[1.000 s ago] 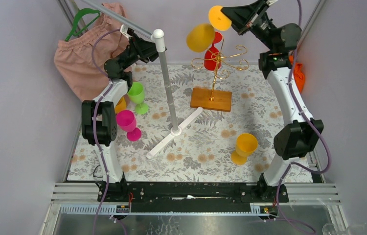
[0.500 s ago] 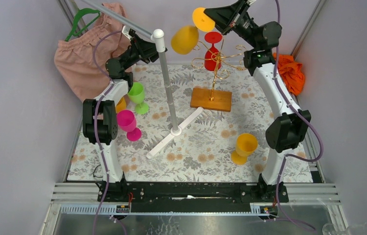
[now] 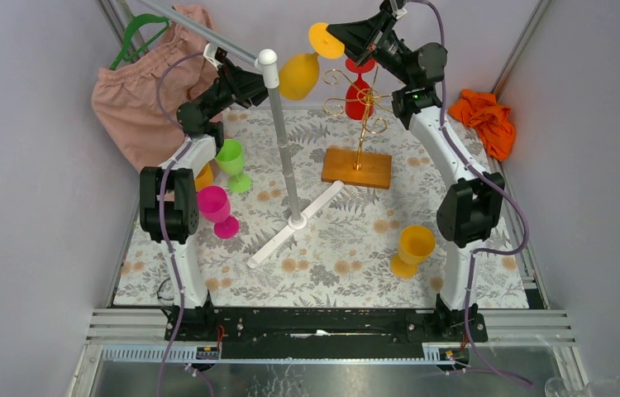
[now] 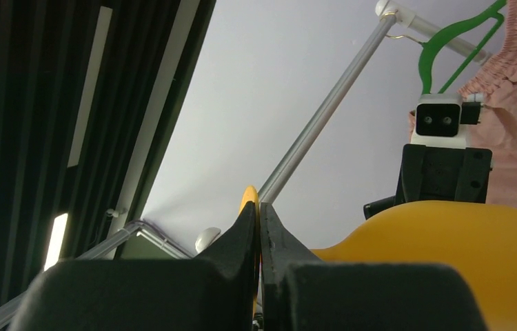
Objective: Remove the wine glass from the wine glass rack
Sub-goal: Place the wine glass at the center of the board.
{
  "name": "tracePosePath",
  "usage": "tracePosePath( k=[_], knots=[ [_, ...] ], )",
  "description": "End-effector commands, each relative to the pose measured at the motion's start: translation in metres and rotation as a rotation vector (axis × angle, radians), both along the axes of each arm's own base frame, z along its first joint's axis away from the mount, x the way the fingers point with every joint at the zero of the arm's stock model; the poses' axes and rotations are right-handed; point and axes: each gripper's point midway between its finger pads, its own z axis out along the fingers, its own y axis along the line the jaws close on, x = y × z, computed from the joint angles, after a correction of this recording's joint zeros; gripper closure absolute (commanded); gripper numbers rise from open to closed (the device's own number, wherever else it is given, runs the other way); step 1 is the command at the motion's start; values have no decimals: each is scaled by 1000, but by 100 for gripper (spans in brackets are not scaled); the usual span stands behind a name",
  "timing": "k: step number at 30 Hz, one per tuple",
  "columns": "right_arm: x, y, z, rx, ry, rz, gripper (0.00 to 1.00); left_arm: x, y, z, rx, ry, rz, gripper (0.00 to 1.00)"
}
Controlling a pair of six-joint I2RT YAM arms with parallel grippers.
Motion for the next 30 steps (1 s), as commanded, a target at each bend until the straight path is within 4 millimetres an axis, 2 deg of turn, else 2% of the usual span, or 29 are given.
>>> tracePosePath(
  k=[1,6,16,23,30],
  knots=[
    [-26,-4,33,114,-121,42,100,-9,4,3,-20,-63,2,58],
    [-26,-3,24,203,-96,115,100,-17,6,9,-45,-80,-1,58],
    [-27,10,1,233,-54,196,100,-51,9,51,-77,-170,14,60],
    [-26,27,-13,217,-22,244,100,-82,9,78,-85,-235,14,61],
    [-29,43,-24,207,12,288,100,-91,11,82,-95,-238,20,62]
  ],
)
